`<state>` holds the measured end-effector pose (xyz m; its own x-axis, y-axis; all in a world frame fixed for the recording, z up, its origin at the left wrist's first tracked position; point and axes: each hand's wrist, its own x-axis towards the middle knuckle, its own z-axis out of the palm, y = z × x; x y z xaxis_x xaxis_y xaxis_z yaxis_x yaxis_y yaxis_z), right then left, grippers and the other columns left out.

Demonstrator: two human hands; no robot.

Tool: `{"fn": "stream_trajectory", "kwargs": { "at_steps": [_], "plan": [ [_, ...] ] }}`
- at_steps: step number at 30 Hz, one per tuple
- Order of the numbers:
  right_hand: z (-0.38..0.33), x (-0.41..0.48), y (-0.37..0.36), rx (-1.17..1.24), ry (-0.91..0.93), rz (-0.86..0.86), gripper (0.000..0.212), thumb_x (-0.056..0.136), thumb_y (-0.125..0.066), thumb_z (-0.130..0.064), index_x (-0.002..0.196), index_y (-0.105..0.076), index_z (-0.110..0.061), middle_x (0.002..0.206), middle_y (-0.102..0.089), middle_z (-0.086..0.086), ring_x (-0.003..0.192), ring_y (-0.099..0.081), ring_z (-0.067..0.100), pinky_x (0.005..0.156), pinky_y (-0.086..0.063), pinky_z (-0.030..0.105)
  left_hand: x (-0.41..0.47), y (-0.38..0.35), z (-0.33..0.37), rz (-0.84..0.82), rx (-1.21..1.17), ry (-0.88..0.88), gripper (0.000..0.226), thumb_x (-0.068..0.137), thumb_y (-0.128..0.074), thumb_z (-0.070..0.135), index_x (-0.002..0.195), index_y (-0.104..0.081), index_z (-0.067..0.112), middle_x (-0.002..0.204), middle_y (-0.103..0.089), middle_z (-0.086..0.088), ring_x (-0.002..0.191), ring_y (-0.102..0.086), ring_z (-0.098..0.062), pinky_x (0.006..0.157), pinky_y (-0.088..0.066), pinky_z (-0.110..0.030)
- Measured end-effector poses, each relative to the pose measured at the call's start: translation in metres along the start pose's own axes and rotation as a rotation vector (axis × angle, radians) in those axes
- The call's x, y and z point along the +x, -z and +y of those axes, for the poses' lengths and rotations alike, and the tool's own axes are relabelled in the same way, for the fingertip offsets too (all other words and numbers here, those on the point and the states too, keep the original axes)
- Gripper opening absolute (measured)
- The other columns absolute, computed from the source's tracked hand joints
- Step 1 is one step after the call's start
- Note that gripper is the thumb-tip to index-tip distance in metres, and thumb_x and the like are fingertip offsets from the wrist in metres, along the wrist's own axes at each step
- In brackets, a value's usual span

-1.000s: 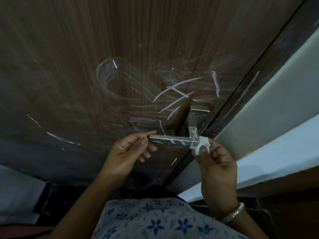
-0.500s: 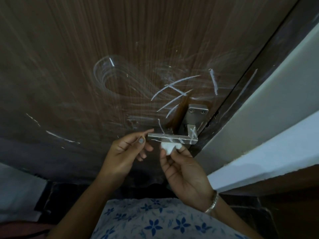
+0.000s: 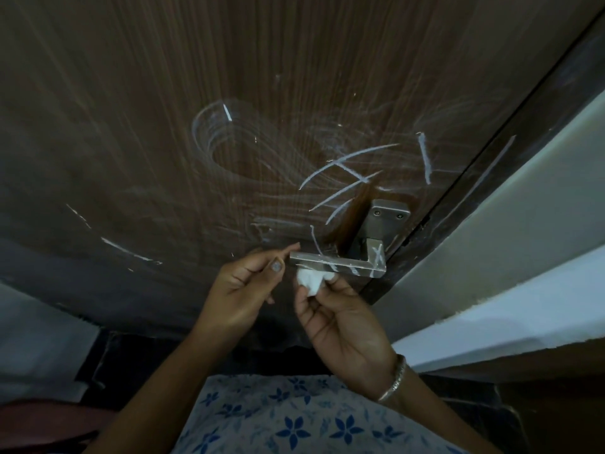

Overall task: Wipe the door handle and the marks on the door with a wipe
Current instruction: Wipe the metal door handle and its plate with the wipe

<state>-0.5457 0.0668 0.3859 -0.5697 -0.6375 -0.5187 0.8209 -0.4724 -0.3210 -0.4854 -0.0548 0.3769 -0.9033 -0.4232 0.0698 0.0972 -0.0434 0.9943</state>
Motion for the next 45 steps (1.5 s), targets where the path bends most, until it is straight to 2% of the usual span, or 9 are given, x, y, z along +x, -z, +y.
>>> {"fn": "stream_trajectory", "kwargs": {
  "at_steps": [4,8,14,21,28,34,38,42,45],
  "plan": [
    [0.017,0.01,-0.013,-0.078,-0.067,-0.058,0.021,0.083,-0.048,0.008,0.098,-0.061,0.001,0.091,-0.072,0.017,0.08,-0.072,0.021,0.064,-0.058,0.027,-0.006,0.004,0.002,-0.004,0.087,-0.054,0.033,0.082,-0.063,0.017,0.114,-0.061,0.024,0.095,-0.054,-0.022,0.085,-0.058,-0.015,0.078,-0.051,-0.02],
    [0.013,0.016,-0.014,-0.076,-0.077,-0.071,0.022,0.09,-0.043,0.008,0.1,-0.063,0.003,0.09,-0.072,0.02,0.073,-0.072,0.025,0.057,-0.056,0.023,-0.012,0.004,-0.001,0.082,0.241,-0.095,0.067,0.065,-0.072,0.013,0.122,-0.048,0.037,0.103,-0.054,-0.008,0.091,-0.06,-0.011,0.08,-0.051,-0.02],
    [0.013,0.017,-0.008,-0.12,-0.066,-0.059,0.019,0.077,-0.054,0.007,0.088,-0.068,0.001,0.088,-0.072,0.018,0.077,-0.072,0.022,0.06,-0.058,0.026,-0.013,0.001,0.001,0.265,0.347,-0.25,0.035,0.07,-0.075,0.011,0.095,-0.063,0.033,0.087,-0.07,0.012,0.079,-0.064,-0.006,0.069,-0.05,-0.014],
    [0.004,0.013,0.007,-0.25,-0.132,-0.083,0.017,0.071,-0.062,-0.003,0.079,-0.075,-0.009,0.088,-0.073,0.01,0.076,-0.071,0.017,0.062,-0.057,0.024,-0.007,-0.006,0.012,0.287,0.386,-0.338,0.026,0.078,-0.066,-0.003,0.095,-0.068,0.016,0.094,-0.071,0.004,0.087,-0.068,-0.004,0.077,-0.053,-0.018],
    [-0.018,0.001,0.02,-0.364,-0.149,-0.029,0.018,0.072,-0.062,-0.004,0.088,-0.07,-0.006,0.084,-0.072,0.015,0.074,-0.071,0.022,0.058,-0.057,0.026,-0.012,-0.013,0.024,0.332,0.606,-0.531,0.022,0.08,-0.064,0.006,0.101,-0.066,0.013,0.101,-0.067,0.009,0.093,-0.065,-0.003,0.082,-0.051,-0.016],
    [-0.028,-0.01,0.03,-0.545,-0.206,-0.01,0.016,0.089,-0.051,0.0,0.086,-0.066,-0.006,0.073,-0.072,0.012,0.062,-0.069,0.019,0.054,-0.056,0.024,-0.006,-0.01,0.029,0.294,0.612,-0.382,0.024,0.081,-0.062,0.006,0.1,-0.066,0.019,0.098,-0.066,0.015,0.093,-0.064,0.004,0.082,-0.049,-0.012],
    [-0.037,-0.018,0.033,-0.634,-0.205,-0.059,0.013,0.087,-0.054,-0.002,0.087,-0.066,-0.006,0.075,-0.071,0.011,0.063,-0.068,0.017,0.058,-0.056,0.024,0.011,-0.003,0.042,0.16,0.456,-0.209,0.029,0.081,-0.062,-0.005,0.094,-0.066,0.021,0.093,-0.069,0.012,0.084,-0.065,0.003,0.073,-0.049,-0.009],
    [-0.044,-0.027,0.039,-0.681,-0.181,-0.084,0.011,0.083,-0.057,-0.004,0.089,-0.066,-0.005,0.075,-0.071,0.011,0.065,-0.068,0.017,0.056,-0.055,0.024,0.031,-0.001,0.056,-0.003,0.384,-0.059,0.034,0.082,-0.057,-0.01,0.085,-0.067,0.022,0.084,-0.072,0.002,0.077,-0.064,-0.018,0.067,-0.051,-0.02],
    [-0.049,-0.037,0.044,-0.699,-0.166,-0.081,0.014,0.073,-0.063,-0.01,0.085,-0.068,-0.005,0.075,-0.071,0.013,0.064,-0.067,0.018,0.055,-0.054,0.024,0.036,-0.005,0.062,-0.105,0.347,-0.033,0.032,0.082,-0.058,-0.01,0.085,-0.069,0.019,0.079,-0.075,0.006,0.076,-0.067,-0.01,0.068,-0.053,-0.017]
  ]
}}
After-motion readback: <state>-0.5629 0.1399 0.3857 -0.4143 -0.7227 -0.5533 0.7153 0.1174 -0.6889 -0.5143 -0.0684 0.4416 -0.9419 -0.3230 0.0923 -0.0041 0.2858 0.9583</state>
